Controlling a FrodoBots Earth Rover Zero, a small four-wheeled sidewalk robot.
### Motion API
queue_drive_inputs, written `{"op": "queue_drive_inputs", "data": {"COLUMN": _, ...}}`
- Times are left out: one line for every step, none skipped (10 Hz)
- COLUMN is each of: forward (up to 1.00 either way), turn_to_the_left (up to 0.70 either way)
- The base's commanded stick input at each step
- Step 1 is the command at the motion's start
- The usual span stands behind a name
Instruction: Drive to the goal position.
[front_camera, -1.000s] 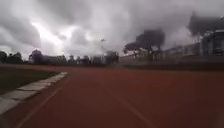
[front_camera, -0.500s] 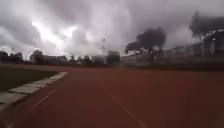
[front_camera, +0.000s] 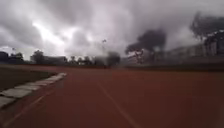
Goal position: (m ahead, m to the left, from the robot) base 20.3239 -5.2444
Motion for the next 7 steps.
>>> {"op": "queue_drive_inputs", "data": {"forward": 0.70, "turn_to_the_left": 0.00}}
{"op": "queue_drive_inputs", "data": {"forward": 0.70, "turn_to_the_left": 0.00}}
{"op": "queue_drive_inputs", "data": {"forward": 0.70, "turn_to_the_left": 0.00}}
{"op": "queue_drive_inputs", "data": {"forward": 0.70, "turn_to_the_left": 0.00}}
{"op": "queue_drive_inputs", "data": {"forward": 0.70, "turn_to_the_left": 0.00}}
{"op": "queue_drive_inputs", "data": {"forward": 0.70, "turn_to_the_left": 0.00}}
{"op": "queue_drive_inputs", "data": {"forward": 0.70, "turn_to_the_left": 0.00}}
